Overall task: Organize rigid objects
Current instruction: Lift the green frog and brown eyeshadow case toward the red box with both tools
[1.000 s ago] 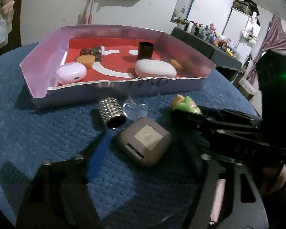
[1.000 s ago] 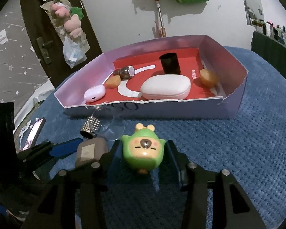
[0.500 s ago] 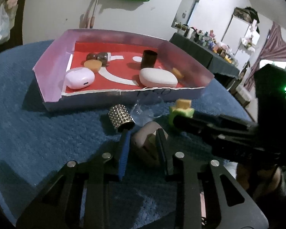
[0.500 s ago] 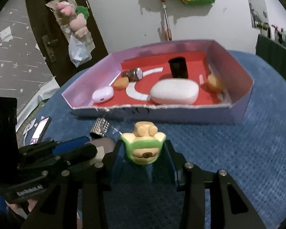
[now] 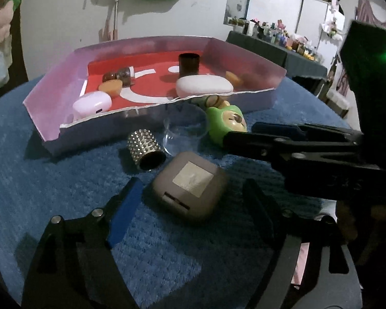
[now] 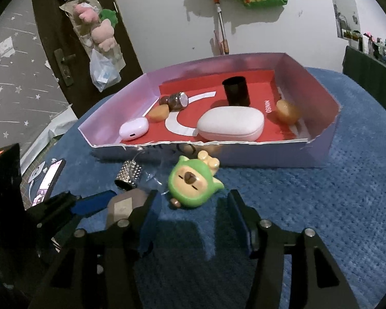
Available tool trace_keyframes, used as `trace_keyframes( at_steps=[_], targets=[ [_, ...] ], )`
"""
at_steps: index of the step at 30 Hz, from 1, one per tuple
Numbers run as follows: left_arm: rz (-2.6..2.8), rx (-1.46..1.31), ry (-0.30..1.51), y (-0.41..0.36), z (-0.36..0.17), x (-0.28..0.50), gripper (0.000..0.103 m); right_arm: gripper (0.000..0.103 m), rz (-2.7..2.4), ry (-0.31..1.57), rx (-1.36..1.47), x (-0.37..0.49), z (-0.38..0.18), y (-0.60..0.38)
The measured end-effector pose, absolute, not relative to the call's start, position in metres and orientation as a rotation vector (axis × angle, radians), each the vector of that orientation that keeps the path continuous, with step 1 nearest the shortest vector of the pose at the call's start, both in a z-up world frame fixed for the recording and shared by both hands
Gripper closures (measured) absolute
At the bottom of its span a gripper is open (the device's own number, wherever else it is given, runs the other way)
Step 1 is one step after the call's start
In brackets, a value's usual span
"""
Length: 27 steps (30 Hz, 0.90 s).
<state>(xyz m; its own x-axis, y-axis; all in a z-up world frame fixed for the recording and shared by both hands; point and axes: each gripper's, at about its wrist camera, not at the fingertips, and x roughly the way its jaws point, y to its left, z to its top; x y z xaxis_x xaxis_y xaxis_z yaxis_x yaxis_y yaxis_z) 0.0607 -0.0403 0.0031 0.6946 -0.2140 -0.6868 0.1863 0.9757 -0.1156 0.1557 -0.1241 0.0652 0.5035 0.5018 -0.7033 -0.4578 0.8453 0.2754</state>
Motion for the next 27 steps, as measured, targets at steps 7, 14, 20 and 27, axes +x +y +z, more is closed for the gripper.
trace_keyframes(
  at_steps=[7, 14, 20, 27],
  targets=[
    [-0.216, -0.013, 0.752, -0.038, 0.004, 0.058, 0.045, 0.056, 0.580, 0.881, 0.039, 0.167, 0.060, -0.115],
    [-0.225, -0.035, 0.748, -0.035, 0.004, 0.054, 0.045, 0.058, 0.575, 0.853, 0.009, 0.158, 0.064, -0.114],
    [-0.225, -0.063, 0.743, -0.029, 0.009, 0.052, 0.045, 0.058, 0.585, 0.838, 0.005, 0.149, 0.074, -0.118],
    [-0.232, -0.092, 0.704, -0.022, 0.026, 0.048, 0.045, 0.058, 0.618, 0.804, 0.041, 0.138, 0.091, -0.125]
  ],
)
